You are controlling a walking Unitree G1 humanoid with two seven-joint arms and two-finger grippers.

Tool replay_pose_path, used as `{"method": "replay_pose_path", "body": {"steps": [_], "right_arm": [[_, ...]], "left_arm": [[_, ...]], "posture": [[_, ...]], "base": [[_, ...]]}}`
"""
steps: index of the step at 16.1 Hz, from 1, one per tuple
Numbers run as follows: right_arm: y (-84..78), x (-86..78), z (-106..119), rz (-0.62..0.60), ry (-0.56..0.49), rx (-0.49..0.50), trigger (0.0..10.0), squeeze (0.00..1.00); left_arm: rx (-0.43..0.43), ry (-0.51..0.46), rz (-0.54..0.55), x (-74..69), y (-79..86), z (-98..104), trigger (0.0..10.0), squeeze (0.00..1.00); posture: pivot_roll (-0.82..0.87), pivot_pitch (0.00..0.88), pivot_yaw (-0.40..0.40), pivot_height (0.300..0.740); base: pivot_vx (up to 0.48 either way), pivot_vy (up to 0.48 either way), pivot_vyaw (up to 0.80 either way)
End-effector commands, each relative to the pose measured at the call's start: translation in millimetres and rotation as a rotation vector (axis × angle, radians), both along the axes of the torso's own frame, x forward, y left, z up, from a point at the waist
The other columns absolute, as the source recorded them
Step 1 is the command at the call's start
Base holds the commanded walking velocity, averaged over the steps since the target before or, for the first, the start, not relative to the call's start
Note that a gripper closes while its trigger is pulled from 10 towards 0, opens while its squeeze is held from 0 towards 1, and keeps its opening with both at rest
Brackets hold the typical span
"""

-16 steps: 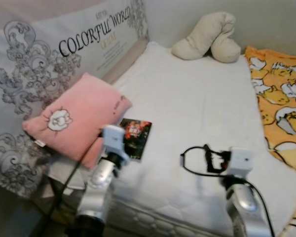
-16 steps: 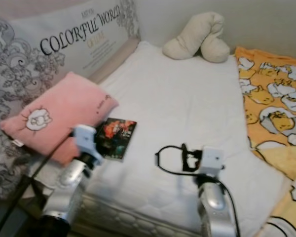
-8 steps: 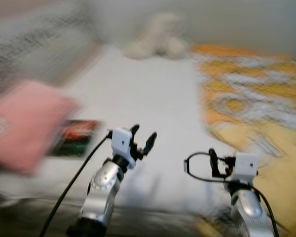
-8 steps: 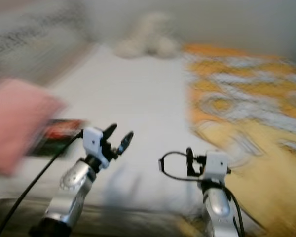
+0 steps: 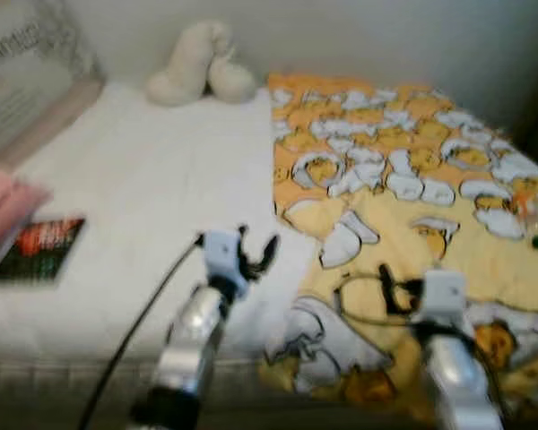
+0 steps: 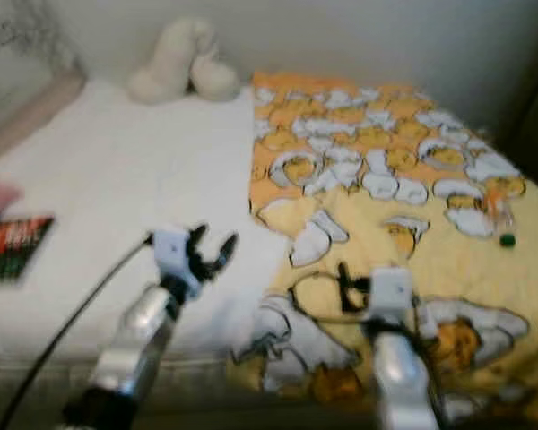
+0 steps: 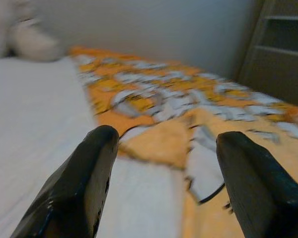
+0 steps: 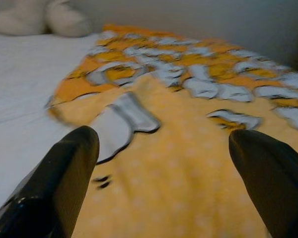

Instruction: Clean up the room

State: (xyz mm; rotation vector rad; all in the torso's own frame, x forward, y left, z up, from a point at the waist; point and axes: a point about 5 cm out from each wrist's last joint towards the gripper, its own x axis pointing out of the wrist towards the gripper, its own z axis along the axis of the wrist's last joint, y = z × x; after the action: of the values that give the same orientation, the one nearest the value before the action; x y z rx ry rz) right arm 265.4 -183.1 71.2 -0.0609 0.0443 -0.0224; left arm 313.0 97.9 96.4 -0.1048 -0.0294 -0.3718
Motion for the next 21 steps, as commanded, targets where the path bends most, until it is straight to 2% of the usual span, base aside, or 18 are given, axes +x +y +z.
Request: {"method": "replay_pose_path", "body": {"steps": [1, 4, 5, 7, 8, 11, 13, 17, 21], "right_arm": [[3.5, 1.5, 4, 0.034, -0.013, -0.018, 10.0, 0.0], [3.8, 2.1, 6, 0.026, -0.028, 0.01, 10.0, 0.0], [3.0, 2.8, 7, 0.017, -0.037, 0.025, 10.0, 0.0], [0.0, 4.1, 5, -0.005, -0.015, 0.012, 10.0, 0.0], [-3.4, 4.3, 3, -0.026, -0.004, -0.006, 10.0, 0.0], [-2.5, 3.4, 3, -0.017, -0.013, 0.025, 10.0, 0.0], [-1.3, 3.4, 3, -0.001, -0.008, 0.008, 10.0, 0.0], [-6.2, 0.9, 3, -0.024, -0.018, 0.011, 10.0, 0.0], [-4.5, -2.2, 3, -0.029, -0.025, 0.012, 10.0, 0.0]], "left_arm": [[0.03, -0.006, 0.041, 2.0, 1.0, 0, 10.0, 0.0], [0.066, -0.007, 0.056, 6.4, 0.9, 0, 10.0, 0.0], [0.102, 0.008, 0.087, 8.5, 5.2, -3, 10.0, 1.0], [0.143, 0.027, 0.11, 9.5, 11.0, -8, 10.0, 1.0], [0.136, 0.053, 0.123, 9.8, 14.8, -12, 10.0, 1.0], [0.14, 0.092, 0.169, 15.5, 17.9, -16, 10.0, 1.0], [0.143, 0.088, 0.167, 16.9, 15.6, -16, 10.0, 1.0], [0.123, 0.063, 0.112, 19.1, 5.4, -12, 10.0, 1.0], [0.118, 0.038, 0.047, 18.5, -4.2, -9, 10.0, 1.0]], "posture": [[0.0, 0.0, 0.016, 0.736], [0.0, 0.0, 0.017, 0.736], [0.0, 0.0, 0.019, 0.736], [0.0, 0.0, 0.022, 0.736], [0.0, 0.0, 0.023, 0.736], [-0.01, 0.0, 0.029, 0.736], [-0.01, 0.0, 0.028, 0.736], [-0.02, 0.0, 0.024, 0.74], [-0.04, 0.0, 0.041, 0.74]], "base": [[0.0, -0.454, 0.0], [0.0, -0.434, 0.0], [0.244, -0.412, 0.0], [0.266, -0.398, 0.0], [0.296, -0.375, 0.0], [0.32, -0.354, 0.0], [0.322, -0.352, 0.0], [0.322, -0.352, 0.55], [0.322, -0.352, 0.0]]}}
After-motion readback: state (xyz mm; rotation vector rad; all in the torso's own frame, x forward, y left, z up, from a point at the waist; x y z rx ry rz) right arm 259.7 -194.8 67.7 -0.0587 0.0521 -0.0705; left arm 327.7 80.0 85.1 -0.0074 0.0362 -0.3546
